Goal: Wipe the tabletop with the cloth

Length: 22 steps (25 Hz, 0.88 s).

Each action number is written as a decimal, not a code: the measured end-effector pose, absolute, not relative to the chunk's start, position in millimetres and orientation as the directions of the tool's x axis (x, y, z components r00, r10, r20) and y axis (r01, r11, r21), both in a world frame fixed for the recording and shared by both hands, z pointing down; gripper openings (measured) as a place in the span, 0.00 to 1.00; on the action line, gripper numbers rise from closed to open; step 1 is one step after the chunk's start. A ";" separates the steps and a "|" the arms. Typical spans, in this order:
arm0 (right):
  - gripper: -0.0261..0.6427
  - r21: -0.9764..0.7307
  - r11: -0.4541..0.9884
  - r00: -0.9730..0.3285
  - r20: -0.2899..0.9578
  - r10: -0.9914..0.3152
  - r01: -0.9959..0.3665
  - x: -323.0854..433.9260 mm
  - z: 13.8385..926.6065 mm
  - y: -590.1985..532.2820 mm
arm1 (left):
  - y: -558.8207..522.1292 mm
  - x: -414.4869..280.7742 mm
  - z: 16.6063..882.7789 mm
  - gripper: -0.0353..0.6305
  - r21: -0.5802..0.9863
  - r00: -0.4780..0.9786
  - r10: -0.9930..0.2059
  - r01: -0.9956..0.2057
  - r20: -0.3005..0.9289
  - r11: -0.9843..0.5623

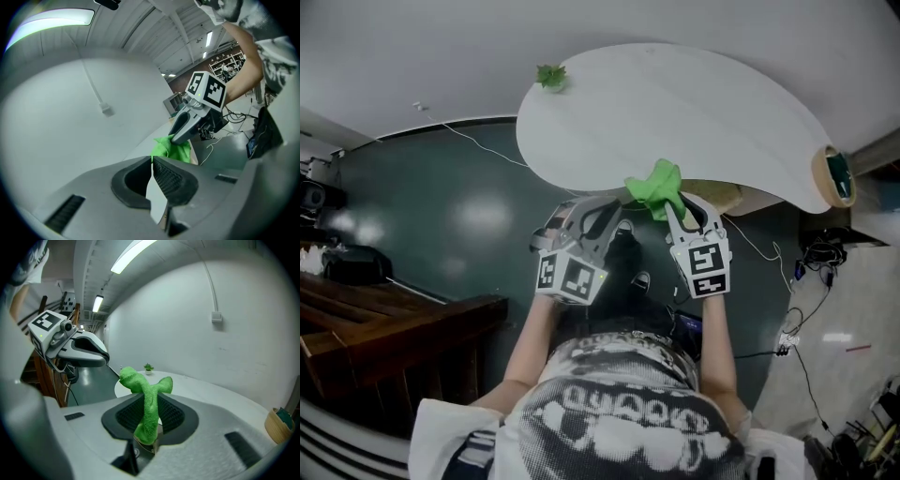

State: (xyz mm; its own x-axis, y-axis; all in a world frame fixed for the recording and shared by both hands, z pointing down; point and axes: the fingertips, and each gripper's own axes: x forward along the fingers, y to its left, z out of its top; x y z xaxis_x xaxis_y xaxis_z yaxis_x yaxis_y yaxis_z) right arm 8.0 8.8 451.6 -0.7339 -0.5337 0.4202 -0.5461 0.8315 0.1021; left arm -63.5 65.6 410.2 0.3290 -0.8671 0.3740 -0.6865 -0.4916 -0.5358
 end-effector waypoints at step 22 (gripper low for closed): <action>0.17 0.136 0.848 -0.703 0.501 -0.505 -0.512 -95.5 471.9 -189.7 | -119.0 -154.9 437.1 0.07 -0.542 0.353 -0.844 -0.650 0.404 -0.532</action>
State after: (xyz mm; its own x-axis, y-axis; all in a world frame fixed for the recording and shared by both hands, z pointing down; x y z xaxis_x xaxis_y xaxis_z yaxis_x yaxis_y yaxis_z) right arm -95.5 -189.7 471.9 -0.7034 -0.5047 0.5006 -0.5117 0.8483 0.1362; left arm -154.9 -119.0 437.1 0.3534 -0.8437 0.4041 -0.6501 -0.5321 -0.5424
